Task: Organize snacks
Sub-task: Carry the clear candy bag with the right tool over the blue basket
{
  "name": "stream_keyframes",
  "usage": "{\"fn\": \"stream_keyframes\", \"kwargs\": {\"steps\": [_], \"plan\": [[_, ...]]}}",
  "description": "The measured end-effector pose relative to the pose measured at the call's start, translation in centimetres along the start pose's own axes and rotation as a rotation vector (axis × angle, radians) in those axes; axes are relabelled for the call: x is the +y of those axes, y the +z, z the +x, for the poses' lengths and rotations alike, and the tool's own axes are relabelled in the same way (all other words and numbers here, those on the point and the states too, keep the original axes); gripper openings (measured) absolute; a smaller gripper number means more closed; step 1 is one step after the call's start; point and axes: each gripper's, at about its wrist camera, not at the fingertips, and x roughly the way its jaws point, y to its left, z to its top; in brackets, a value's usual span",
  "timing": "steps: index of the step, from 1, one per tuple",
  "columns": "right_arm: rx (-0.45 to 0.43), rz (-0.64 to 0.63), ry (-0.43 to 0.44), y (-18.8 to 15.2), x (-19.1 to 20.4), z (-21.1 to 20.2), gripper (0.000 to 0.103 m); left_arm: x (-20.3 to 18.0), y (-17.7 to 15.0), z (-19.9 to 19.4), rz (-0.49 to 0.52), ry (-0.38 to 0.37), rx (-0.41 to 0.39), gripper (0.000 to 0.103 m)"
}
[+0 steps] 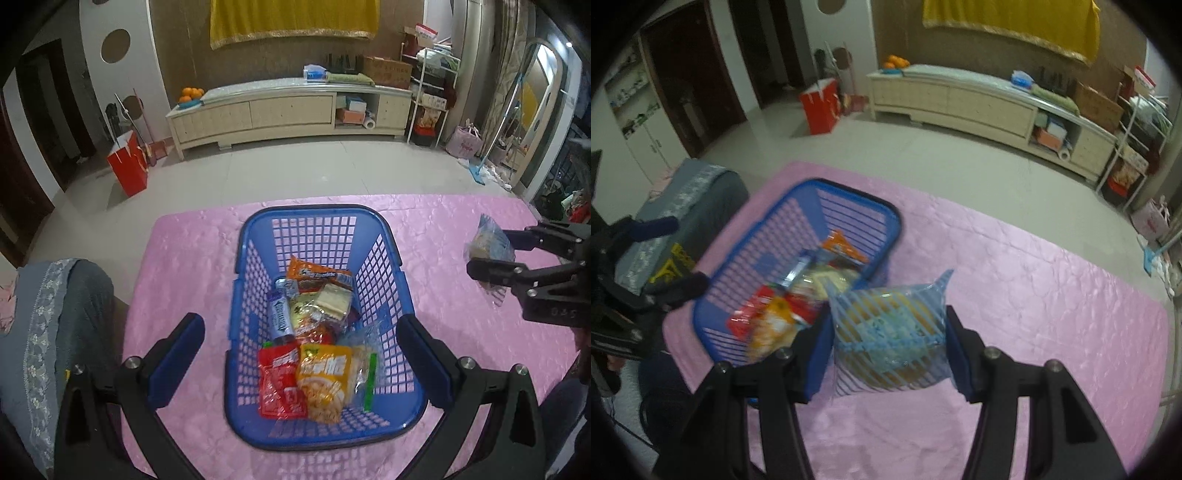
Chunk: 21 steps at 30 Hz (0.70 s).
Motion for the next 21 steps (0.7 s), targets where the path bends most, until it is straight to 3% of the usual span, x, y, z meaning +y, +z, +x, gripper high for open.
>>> {"fn": "stream_keyframes", "kwargs": {"steps": [7, 21], "plan": [[-0.035, -0.05, 0.013, 1.4, 3.5, -0.7, 0.061, 2.1, -1.0, -1.7, -0.016, 0.013, -0.024, 0.103], [0.05, -0.069, 0.048, 3.3, 7.6, 5.6, 0.061, 7.5, -2.1, 0.3, -0.095, 0.044, 0.009, 0.103]]}}
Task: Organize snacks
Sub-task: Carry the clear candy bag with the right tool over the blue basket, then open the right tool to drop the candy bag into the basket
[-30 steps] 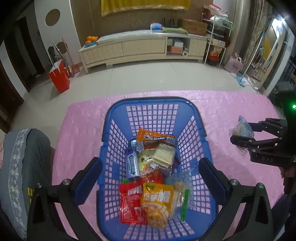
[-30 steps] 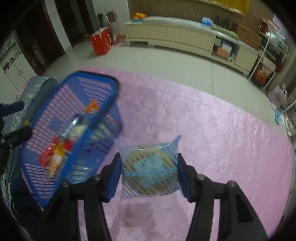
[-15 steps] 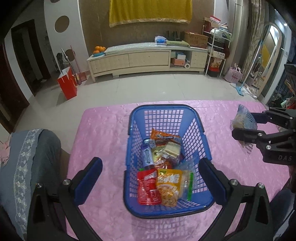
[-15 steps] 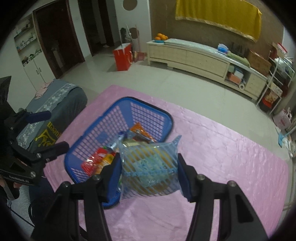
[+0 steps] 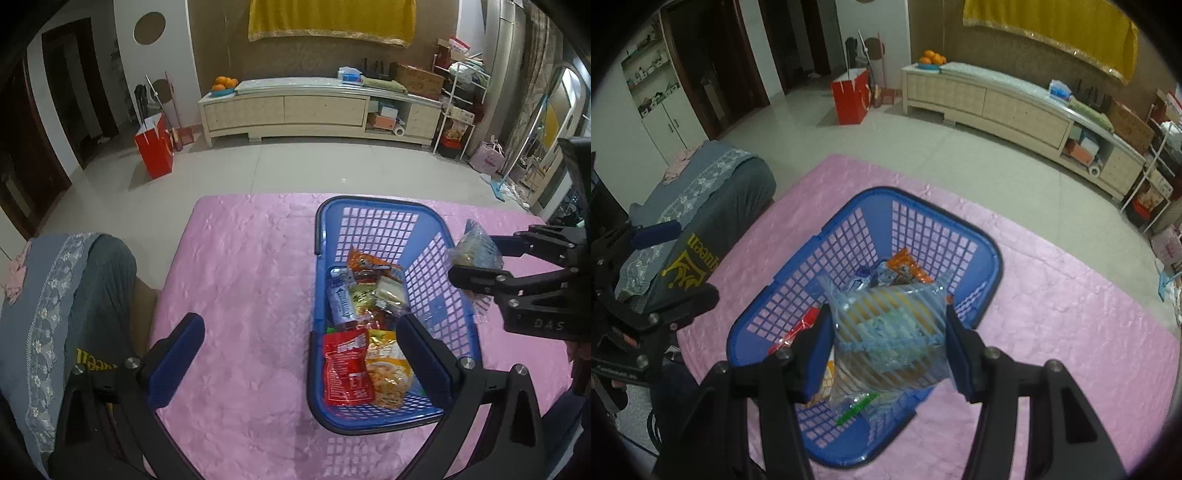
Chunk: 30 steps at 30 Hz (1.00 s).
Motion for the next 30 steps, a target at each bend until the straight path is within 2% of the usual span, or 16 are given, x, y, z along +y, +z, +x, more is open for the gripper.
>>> {"fn": "stream_keyframes", "kwargs": {"steps": [7, 15, 30], "plan": [[0.05, 0.002, 0.017, 0.2, 0.4, 3.2, 0.061, 1.3, 0.1, 2.6, -0.021, 0.002, 0.03, 0.103], [0.094, 0.003, 0.032, 0.9, 0.5, 6.1, 0.061, 1.7, 0.2, 3.7, -0.028, 0.004, 0.038, 0.103], [0.134, 0.016, 0.035, 1.4, 1.0, 8.4, 0.061, 2.7, 0.0, 4.7, -0.044, 0.008, 0.048, 0.103]]}}
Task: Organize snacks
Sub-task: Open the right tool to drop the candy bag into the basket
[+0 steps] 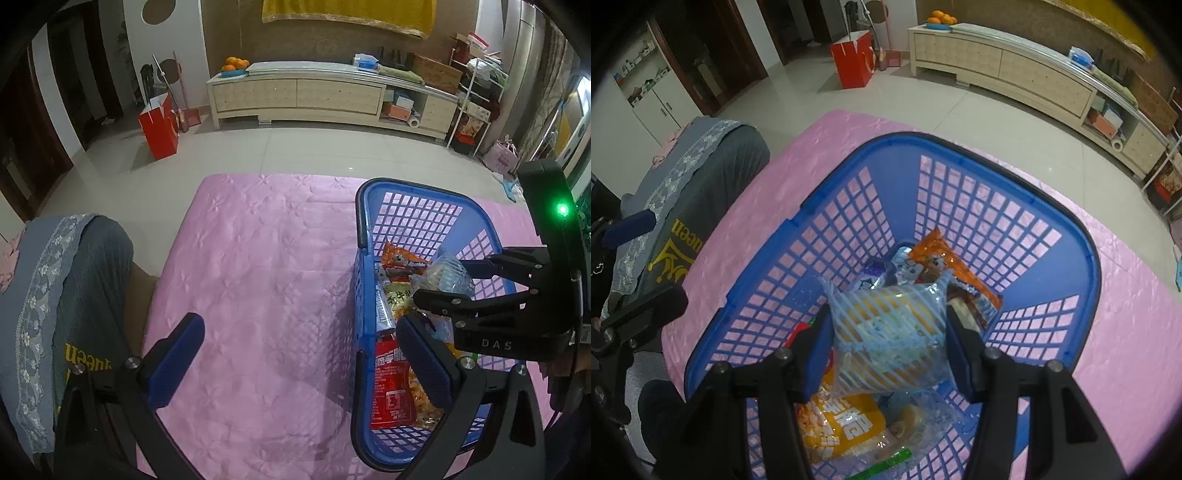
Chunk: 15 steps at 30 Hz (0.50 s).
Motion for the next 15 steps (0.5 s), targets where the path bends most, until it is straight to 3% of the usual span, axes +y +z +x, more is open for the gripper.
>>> {"fn": "stream_keyframes", "kwargs": {"steps": [4, 9, 15], "plan": [[-0.006, 0.009, -0.004, 0.2, 0.0, 0.2, 0.067, 0.0, 0.1, 0.2, -0.002, -0.002, -0.001, 0.103], [-0.024, 0.034, -0.019, 0.1, -0.7, -0.2, 0.091, -0.1, -0.1, 0.3, -0.002, -0.005, 0.004, 0.103], [-0.045, 0.047, -0.014, -0.5, -1.4, -2.1, 0.093, -0.6, -0.5, -1.0, 0.001, -0.013, -0.014, 0.103]]}}
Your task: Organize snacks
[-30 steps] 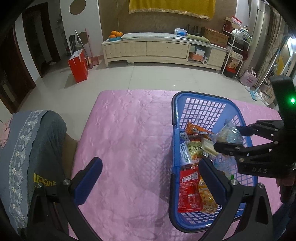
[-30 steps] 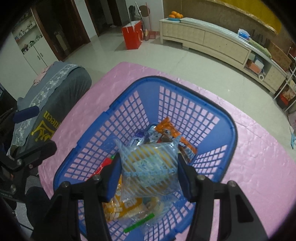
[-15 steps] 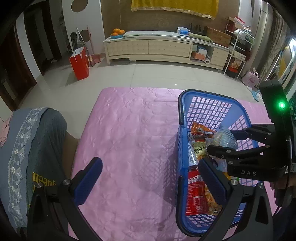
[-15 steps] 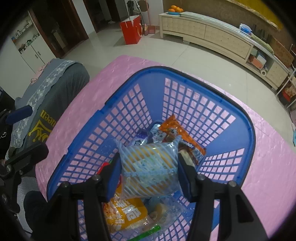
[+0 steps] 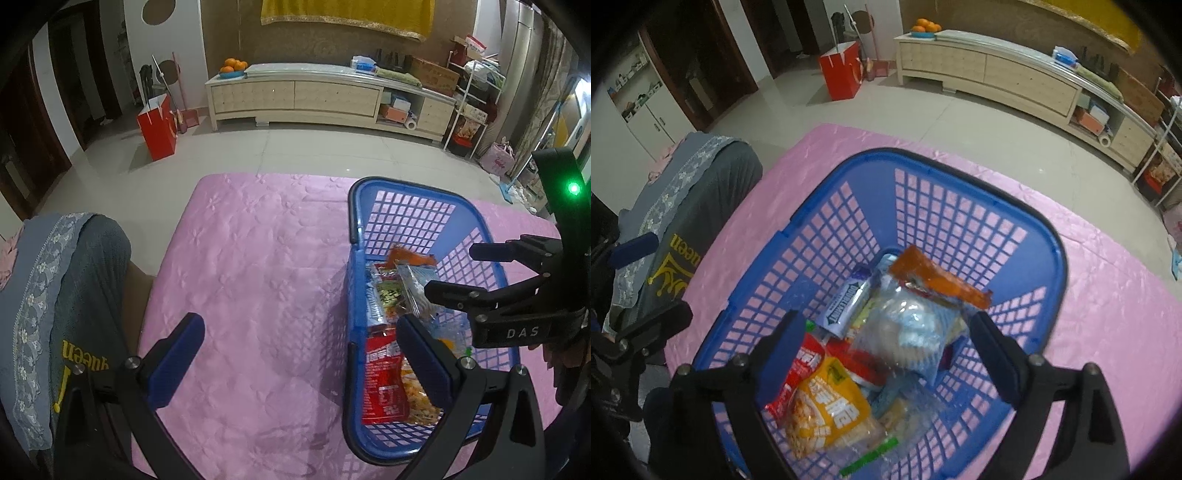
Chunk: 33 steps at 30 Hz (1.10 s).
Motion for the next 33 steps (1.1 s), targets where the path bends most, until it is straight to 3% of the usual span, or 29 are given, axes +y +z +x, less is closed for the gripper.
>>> {"fn": "stream_keyframes", "kwargs": {"steps": [6, 13, 20, 26, 33], "plan": [[-0.061, -0.015, -0.028, -1.4, 0.0, -3.6, 0.101, -0.8, -0.8, -3.3, -0.018, -0.036, -0.06, 0.103], [-0.139, -0.062, -0.08, -4.0, 0.5, -8.8, 0.103, -3.0, -2.4, -7.8, 0.013, -0.035, -0.142, 0.103], [-0.295, -0.053, -0.134, -8.3, 0.8, -15.1, 0.103, -6.1, -4.9, -13.6, 0.021, -0.027, -0.291, 0.103], [-0.437, -0.024, -0.201, -12.3, 1.3, -19.0, 0.103, -9.8, -8.2, -17.5, 0.111, 0.028, -0.408, 0.103], [-0.524, 0.039, -0.265, -17.1, 1.3, -21.7, 0.103, -12.2, -11.7, -20.6, 0.116, 0.023, -0.497, 0.103]]}}
